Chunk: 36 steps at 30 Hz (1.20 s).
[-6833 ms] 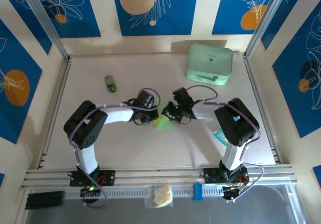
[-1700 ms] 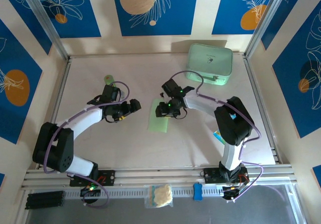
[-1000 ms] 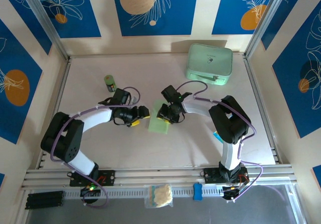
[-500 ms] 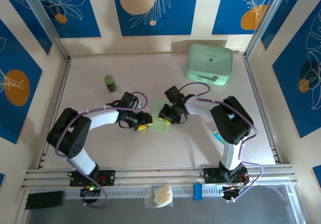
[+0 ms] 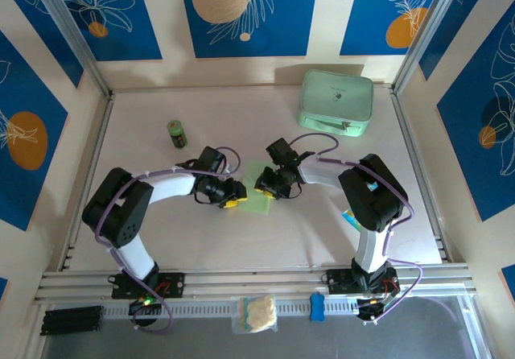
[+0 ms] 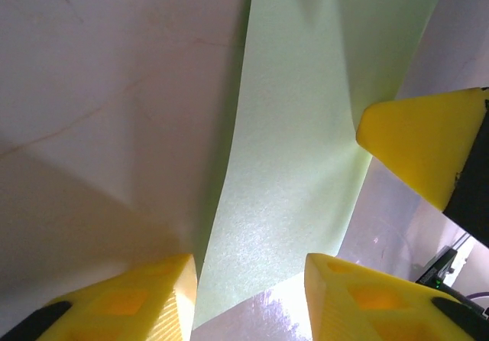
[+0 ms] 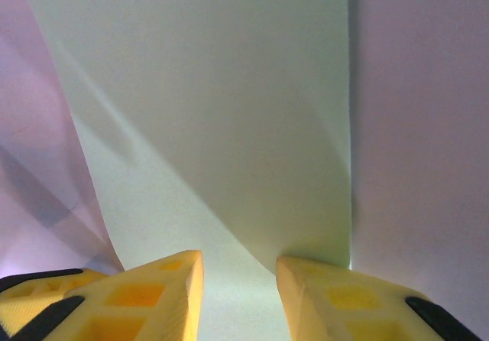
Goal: Fold a paper plane with a square sheet of paper (pick it up from the middle)
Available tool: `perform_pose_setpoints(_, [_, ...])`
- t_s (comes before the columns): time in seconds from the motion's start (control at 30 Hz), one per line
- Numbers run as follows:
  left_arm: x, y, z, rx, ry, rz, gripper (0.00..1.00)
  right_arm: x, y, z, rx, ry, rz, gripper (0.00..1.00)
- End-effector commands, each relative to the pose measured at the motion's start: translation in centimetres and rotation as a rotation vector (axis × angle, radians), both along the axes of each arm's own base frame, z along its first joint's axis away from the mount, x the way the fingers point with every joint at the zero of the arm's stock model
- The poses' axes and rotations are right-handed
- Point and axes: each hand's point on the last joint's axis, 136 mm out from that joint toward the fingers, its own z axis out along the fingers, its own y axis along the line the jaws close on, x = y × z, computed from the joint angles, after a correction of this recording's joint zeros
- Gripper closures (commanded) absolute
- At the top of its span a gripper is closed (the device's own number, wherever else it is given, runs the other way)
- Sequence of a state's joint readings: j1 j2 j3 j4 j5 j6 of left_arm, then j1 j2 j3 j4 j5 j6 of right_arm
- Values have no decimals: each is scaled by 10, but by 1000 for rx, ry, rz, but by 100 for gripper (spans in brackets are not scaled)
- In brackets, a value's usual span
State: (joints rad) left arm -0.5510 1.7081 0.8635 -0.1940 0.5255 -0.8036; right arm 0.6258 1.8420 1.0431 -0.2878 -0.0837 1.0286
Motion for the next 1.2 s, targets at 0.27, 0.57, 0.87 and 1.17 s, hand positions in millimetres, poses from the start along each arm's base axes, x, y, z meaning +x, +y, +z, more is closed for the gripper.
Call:
perform_pose_setpoints(0.27, [11, -18, 17, -80, -39, -60, 63, -28, -31, -44, -124, 113, -6, 65])
perform_pose_setpoints(0.57, [27, -24, 18, -83, -67, -85, 65, -27, -34, -45, -124, 111, -4, 66])
perform_pose_setpoints(0.87, [39, -18, 13, -65, -79, -88, 65, -26, -34, -44, -121, 104, -1, 66])
perform_pose_setpoints(1.17, [46, -18, 6, -63, -70, -76, 71, -22, -32, -40, -106, 74, 20, 67])
